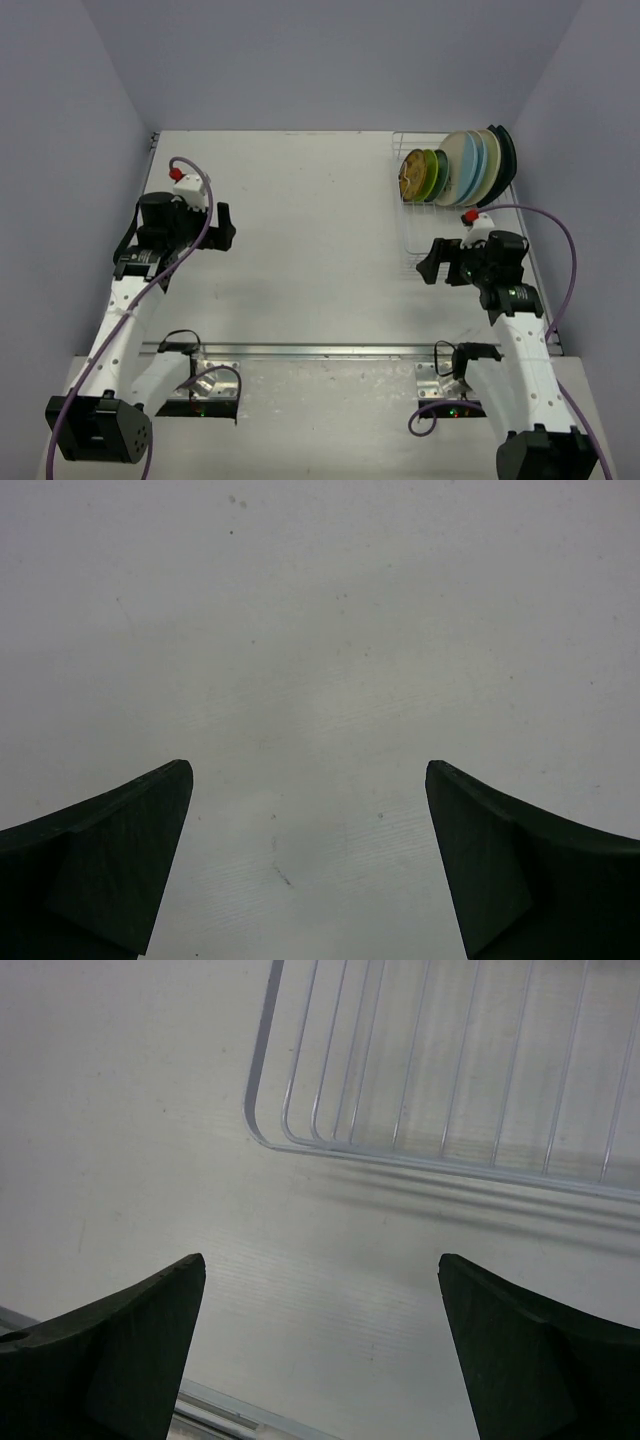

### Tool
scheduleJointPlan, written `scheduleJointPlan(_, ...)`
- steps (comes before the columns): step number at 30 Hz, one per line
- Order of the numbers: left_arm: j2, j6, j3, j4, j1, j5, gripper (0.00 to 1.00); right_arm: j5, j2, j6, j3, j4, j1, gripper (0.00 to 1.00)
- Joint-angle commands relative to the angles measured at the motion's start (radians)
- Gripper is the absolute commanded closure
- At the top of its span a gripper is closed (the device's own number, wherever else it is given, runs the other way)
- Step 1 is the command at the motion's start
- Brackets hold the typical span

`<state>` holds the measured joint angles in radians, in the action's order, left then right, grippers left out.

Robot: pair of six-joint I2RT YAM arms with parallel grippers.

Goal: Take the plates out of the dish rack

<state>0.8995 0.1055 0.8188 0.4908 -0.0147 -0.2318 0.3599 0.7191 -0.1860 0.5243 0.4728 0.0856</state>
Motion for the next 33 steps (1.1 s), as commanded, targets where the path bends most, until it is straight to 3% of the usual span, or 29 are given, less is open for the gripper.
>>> scheduleJointPlan(1,0.043,0.013,0.043,-0.026,-0.008,0.0,0.0,-0.016,0.082,0.02,0.076,-0.005,0.0,0.01)
scheduleJointPlan(10,0.221,0.004,0.165,0.031,-0.007,0.079,0.0,-0.081,0.318,0.071,0.338,0.036,-0.026,0.05)
scheduleJointPlan(15,0.256,-0.007,0.217,0.051,-0.008,0.081,0.0,-0.139,0.542,0.066,0.597,0.079,-0.048,0.19)
scheduleJointPlan(24,0.16,-0.025,0.209,-0.011,-0.008,0.109,0.06,-0.309,0.85,0.029,0.909,0.023,-0.136,0.45)
scheduleJointPlan(29,0.142,-0.013,0.211,-0.005,-0.008,0.135,0.06,-0.358,1.013,0.003,1.059,0.042,-0.146,0.54)
scheduleJointPlan(33,0.136,0.013,0.23,-0.009,-0.008,0.164,0.05,-0.395,1.117,-0.007,1.129,0.055,-0.15,0.56)
